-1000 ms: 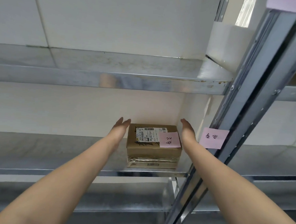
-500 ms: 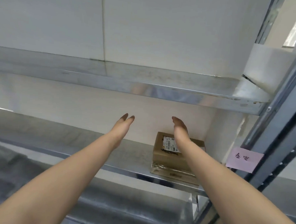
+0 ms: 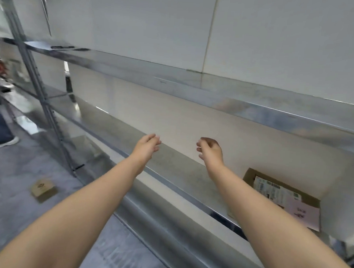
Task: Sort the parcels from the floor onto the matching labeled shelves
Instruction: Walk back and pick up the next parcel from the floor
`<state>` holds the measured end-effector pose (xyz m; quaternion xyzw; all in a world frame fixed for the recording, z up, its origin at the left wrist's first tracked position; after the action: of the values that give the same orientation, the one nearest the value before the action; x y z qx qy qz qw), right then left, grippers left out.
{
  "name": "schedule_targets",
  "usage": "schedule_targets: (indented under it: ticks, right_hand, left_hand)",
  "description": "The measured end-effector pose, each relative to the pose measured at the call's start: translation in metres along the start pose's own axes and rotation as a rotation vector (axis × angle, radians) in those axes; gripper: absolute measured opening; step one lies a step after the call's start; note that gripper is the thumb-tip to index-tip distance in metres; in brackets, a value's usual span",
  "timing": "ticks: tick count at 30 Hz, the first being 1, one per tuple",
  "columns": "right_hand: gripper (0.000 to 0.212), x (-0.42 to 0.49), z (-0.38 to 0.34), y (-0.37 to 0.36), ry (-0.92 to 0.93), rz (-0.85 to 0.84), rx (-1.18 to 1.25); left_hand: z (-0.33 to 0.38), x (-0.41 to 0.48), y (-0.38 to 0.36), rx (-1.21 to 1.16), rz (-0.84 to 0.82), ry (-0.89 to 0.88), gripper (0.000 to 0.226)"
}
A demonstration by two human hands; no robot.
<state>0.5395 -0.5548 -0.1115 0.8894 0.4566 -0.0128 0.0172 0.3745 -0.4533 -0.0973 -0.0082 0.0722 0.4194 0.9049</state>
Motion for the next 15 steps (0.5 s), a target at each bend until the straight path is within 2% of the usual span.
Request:
schedule_targets:
  ticks: [7,12,15]
  right_hand:
    - [0.013,0.015,-0.003,-0.085,-0.071,-0.227,-0.059]
    - [0.008,0.025,-0.010,-0.153,-0.148,-0.463,-0.029]
    - [0.009,0.036,-0.014,-0.189,-0.139,-0.517,-0.034]
  left_hand:
    - [-0.009,-0.012,0.073,0.017,0.169,-0.039,0.043]
    - [-0.016,-0.015,0.136,0.036,0.257,-0.019,0.049]
    - [-0.020,-0.017,0.170,0.035,0.297,-0.011,0.051]
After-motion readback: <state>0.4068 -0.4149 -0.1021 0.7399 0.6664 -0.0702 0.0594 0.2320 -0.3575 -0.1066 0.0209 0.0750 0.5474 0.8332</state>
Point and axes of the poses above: each hand's wrist, its own x-axis towards the middle knuckle, its own y-axis out of the back of the hand, z = x × y, the point moved 2 cm from there along x, towards the middle knuckle, and after that the axes turned 13 degrees about -z, right-handed, at the moved point
